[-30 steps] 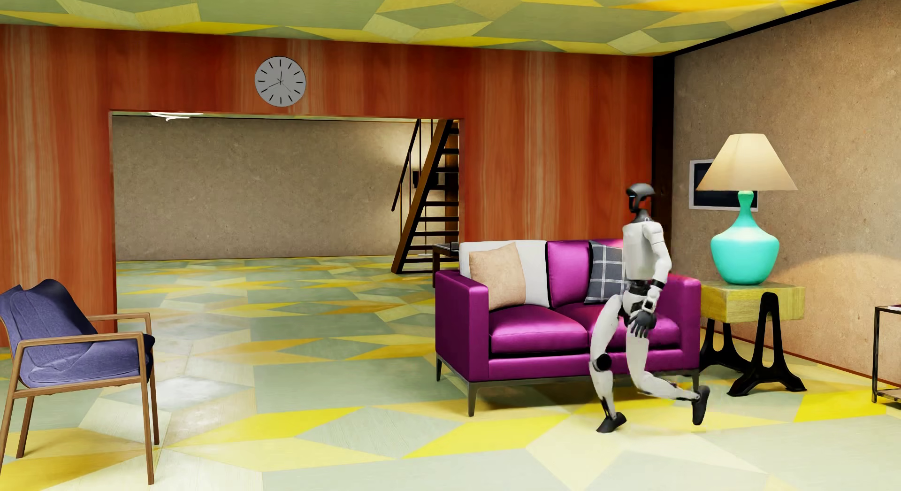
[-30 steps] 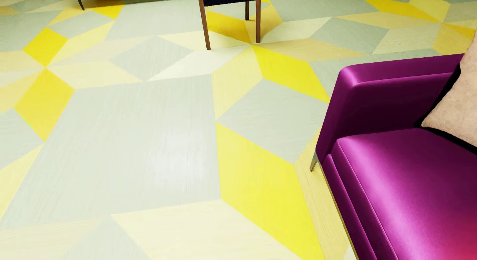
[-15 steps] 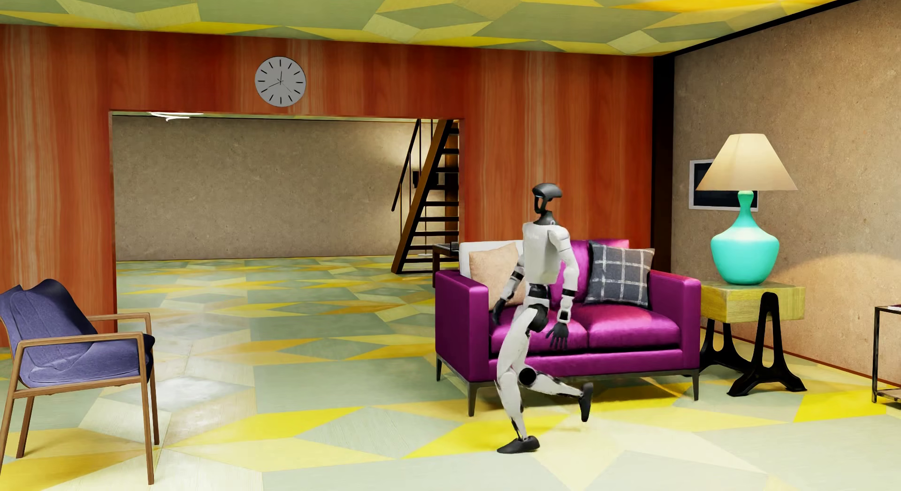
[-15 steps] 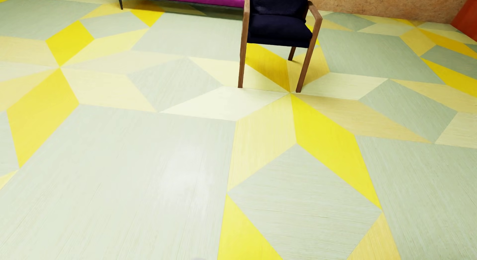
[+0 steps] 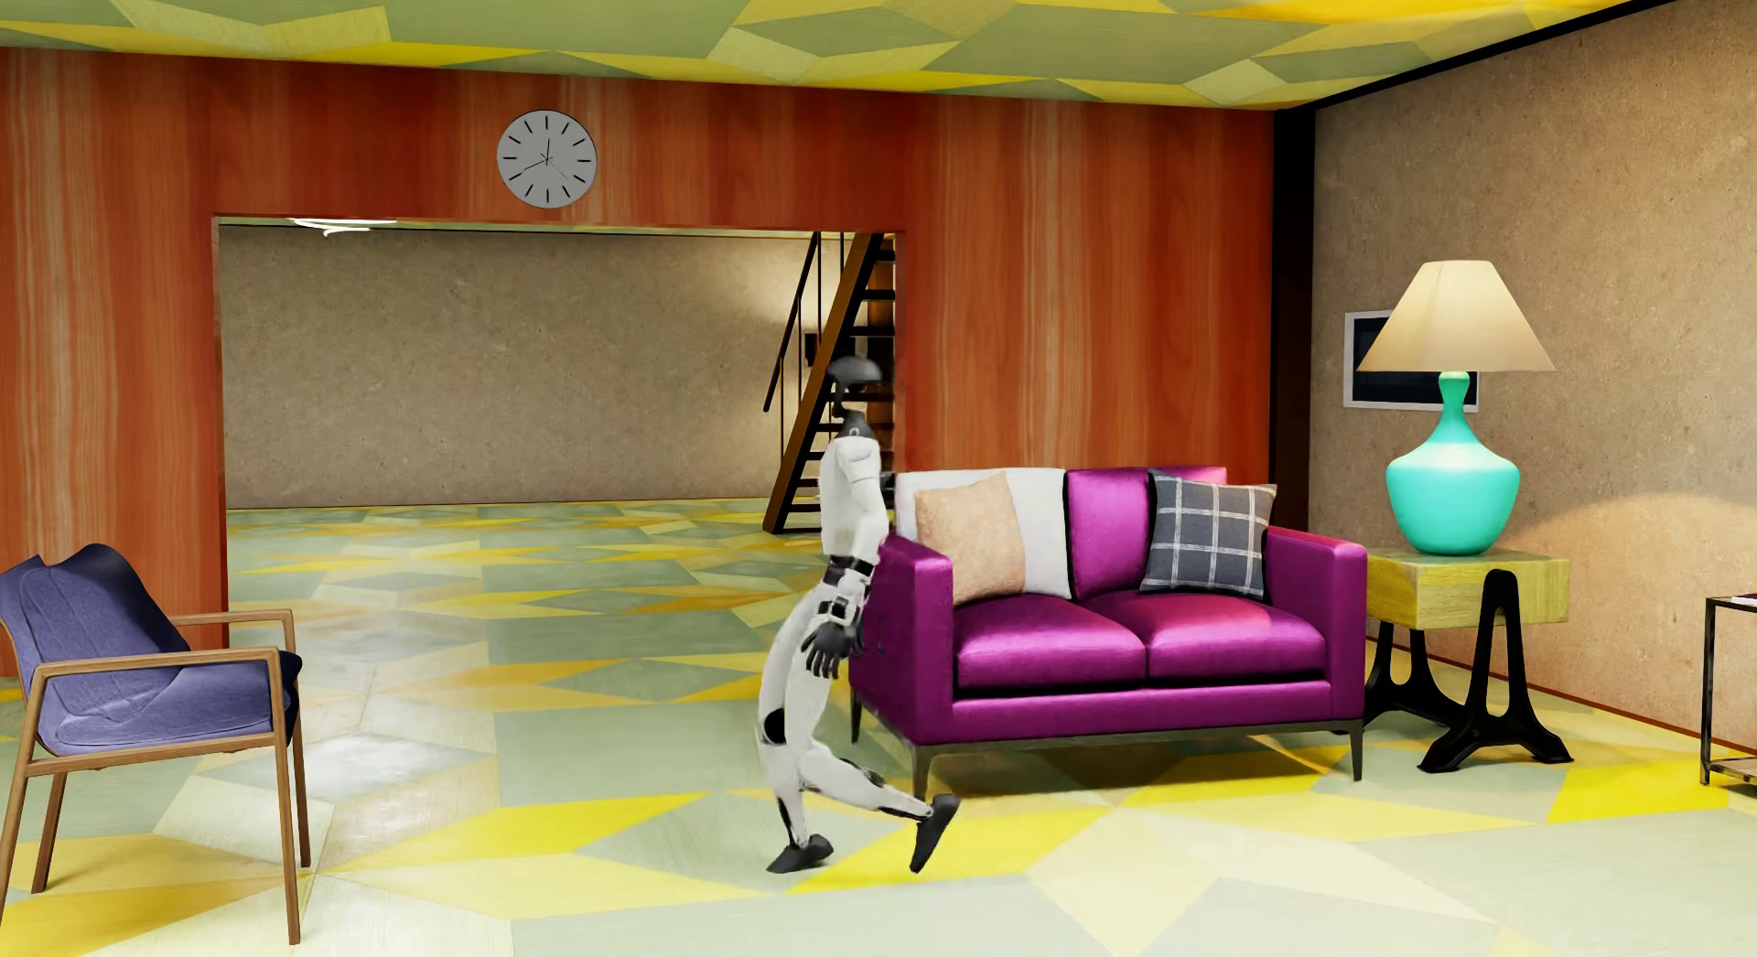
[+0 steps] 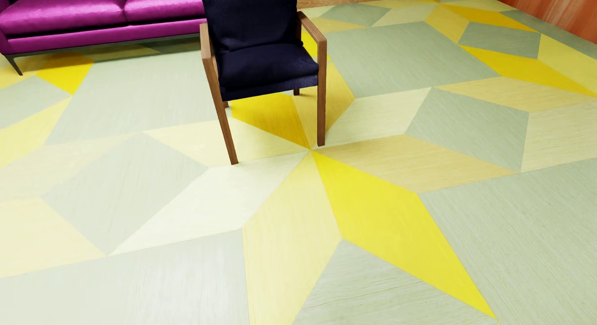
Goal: Walk around the sofa
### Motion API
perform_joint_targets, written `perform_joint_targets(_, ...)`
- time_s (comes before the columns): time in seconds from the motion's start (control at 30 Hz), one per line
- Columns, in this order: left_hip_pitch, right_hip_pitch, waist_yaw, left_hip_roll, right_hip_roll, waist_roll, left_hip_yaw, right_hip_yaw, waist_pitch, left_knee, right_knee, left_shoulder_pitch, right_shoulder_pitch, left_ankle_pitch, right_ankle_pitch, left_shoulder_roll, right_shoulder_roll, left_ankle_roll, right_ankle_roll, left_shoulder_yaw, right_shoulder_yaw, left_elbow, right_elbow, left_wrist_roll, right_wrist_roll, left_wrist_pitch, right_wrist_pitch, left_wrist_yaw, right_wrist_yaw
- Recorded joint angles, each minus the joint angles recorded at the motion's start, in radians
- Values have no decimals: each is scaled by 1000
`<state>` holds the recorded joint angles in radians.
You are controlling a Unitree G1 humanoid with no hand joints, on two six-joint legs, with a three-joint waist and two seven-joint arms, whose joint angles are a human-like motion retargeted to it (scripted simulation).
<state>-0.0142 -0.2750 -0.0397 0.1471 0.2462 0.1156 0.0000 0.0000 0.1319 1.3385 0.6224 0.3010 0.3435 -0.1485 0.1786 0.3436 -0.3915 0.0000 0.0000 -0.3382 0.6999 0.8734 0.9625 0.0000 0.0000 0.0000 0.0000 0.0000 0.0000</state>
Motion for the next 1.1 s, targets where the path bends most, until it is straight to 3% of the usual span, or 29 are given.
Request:
perform_joint_targets(0.03,-98,65,47,-10,-8,-28,0,0,4,-37,-20,4,-20,-43,-53,0,3,0,0,-24,-27,29,-16,0,0,0,0,0,0)
perform_joint_targets(0.1,-199,186,162,-22,-14,-86,0,0,10,-371,-45,38,-61,-74,-180,19,-13,0,0,-37,-37,36,-102,0,0,0,0,0,0)
perform_joint_targets(0.13,-223,241,187,-16,-18,-108,0,0,0,-587,-71,69,-82,-30,-244,27,-12,0,0,-16,-66,32,-127,0,0,0,0,0,0)
perform_joint_targets(0.2,-283,296,214,6,-34,-137,0,0,-35,-827,-66,116,-118,491,-372,26,-34,0,0,-17,-136,39,-193,0,0,0,0,0,0)
perform_joint_targets(0.23,-300,345,234,32,-35,-131,0,0,-40,-795,-48,142,-130,563,-442,24,-50,0,0,-24,-158,41,-221,0,0,0,0,0,0)
perform_joint_targets(0.27,-273,403,257,42,-35,-131,0,0,-26,-705,-8,165,-136,439,-477,23,-60,0,0,-13,-166,37,-243,0,0,0,0,0,0)
perform_joint_targets(0.3,-254,385,281,16,-52,-152,0,0,-26,-670,75,151,-142,286,-433,27,-54,0,0,-42,-182,59,-249,0,0,0,0,0,0)
perform_joint_targets(0.33,-223,334,307,21,-71,-172,0,0,-20,-630,188,126,-154,179,-308,28,-18,0,0,-53,-222,83,-225,0,0,0,0,0,0)
perform_joint_targets(0.4,-141,226,273,54,-110,-208,0,0,2,-648,288,60,-186,83,-41,63,18,0,0,-55,-132,108,-216,0,0,0,0,0,0)
perform_joint_targets(0.43,-102,152,239,83,-129,-212,0,0,-1,-668,309,50,-172,56,-10,69,25,0,0,-15,-118,89,-238,0,0,0,0,0,0)
perform_joint_targets(0.57,92,-90,122,139,-220,-175,0,0,-21,-711,190,46,-80,-72,-79,69,40,0,0,9,-20,-34,-155,0,0,0,0,0,0)
perform_joint_targets(0.63,200,-184,66,118,-249,-152,0,0,-34,-750,41,31,-23,-116,-125,59,30,0,0,1,-14,-88,-111,0,0,0,0,0,0)
perform_joint_targets(0.7,281,-258,7,78,-273,-140,0,0,-41,-780,-55,-4,25,-166,-271,66,11,0,0,2,29,-126,-53,0,0,0,0,0,0)
perform_joint_targets(0.73,302,-290,-39,77,-294,-128,0,0,-34,-773,-62,-36,44,-190,-269,72,1,0,0,-26,59,-141,-21,0,0,0,0,0,0)
perform_joint_targets(0.8,364,-384,-117,103,-299,-90,0,0,-9,-752,72,-81,78,-161,17,87,-9,0,0,-35,83,-158,34,0,0,0,0,0,0)
perform_joint_targets(0.83,389,-402,-133,117,-273,-68,0,0,-4,-738,134,-77,69,-86,51,86,-7,0,0,-11,112,-156,75,0,0,0,0,0,0)
perform_joint_targets(0.9,289,-339,-133,133,-216,-48,0,0,-35,-574,167,-43,81,118,-66,81,-2,0,0,-10,126,-114,88,0,0,0,0,0,0)
perform_joint_targets(0.93,201,-292,-77,109,-184,-43,0,0,-42,-434,166,-38,93,127,-133,76,-1,0,0,-20,96,-88,58,0,0,0,0,0,0)
perform_joint_targets(1.03,-70,8,94,43,-58,-31,0,0,3,-58,24,25,-3,-50,-261,62,-8,0,0,-63,115,-58,-33,0,0,0,0,0,0)
perform_joint_targets(1.1,-286,210,196,-4,-27,-35,0,0,9,-93,-91,73,-77,-125,-379,67,-15,0,0,-129,-4,-32,-138,0,0,0,0,0,0)
